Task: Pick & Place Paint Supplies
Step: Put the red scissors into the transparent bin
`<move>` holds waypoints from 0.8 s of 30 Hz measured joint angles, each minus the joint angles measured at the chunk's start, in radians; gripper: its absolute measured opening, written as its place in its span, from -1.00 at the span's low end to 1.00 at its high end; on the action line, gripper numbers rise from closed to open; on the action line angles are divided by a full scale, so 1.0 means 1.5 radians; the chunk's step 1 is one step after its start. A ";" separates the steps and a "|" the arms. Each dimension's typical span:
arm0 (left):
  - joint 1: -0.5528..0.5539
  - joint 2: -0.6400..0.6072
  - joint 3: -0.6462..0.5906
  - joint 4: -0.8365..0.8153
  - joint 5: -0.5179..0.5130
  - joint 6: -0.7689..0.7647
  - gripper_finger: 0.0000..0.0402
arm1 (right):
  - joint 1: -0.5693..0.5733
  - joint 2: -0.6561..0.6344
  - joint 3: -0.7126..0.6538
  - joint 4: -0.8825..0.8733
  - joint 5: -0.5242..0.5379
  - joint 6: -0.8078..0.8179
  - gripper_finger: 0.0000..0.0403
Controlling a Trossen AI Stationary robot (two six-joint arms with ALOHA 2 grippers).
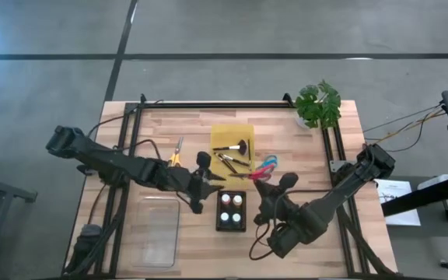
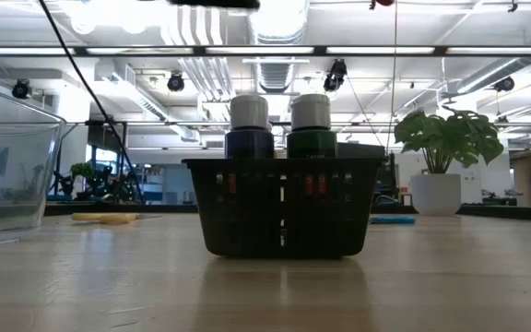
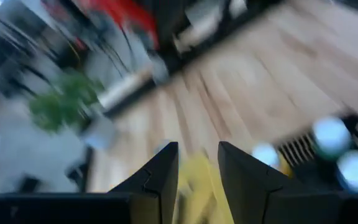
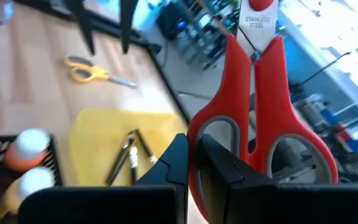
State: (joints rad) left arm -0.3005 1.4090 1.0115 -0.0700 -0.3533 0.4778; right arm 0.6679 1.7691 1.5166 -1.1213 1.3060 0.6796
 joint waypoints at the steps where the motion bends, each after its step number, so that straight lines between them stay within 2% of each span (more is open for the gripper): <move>1: 0.000 0.000 -0.016 0.060 -0.009 0.017 -0.39 | -0.003 0.000 0.000 0.000 0.013 -0.004 -0.95; 5: 0.001 0.000 -0.075 0.280 -0.066 0.053 -0.39 | -0.006 0.001 0.000 0.002 0.061 -0.018 -0.95; 10: 0.007 0.000 -0.120 0.478 -0.035 0.060 -0.39 | -0.007 0.001 0.000 0.002 0.088 -0.021 -0.95; 17: 0.017 0.000 -0.120 0.504 0.042 0.046 -0.33 | -0.008 0.002 -0.001 0.005 0.108 -0.025 -0.95; 24: 0.030 0.001 -0.100 0.523 0.087 0.014 0.01 | -0.014 0.002 -0.001 0.014 0.117 -0.027 -0.95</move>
State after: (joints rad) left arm -0.2561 1.4101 0.8621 0.7145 -0.2231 0.4992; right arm 0.6469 1.7718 1.5150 -1.1001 1.4817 0.6385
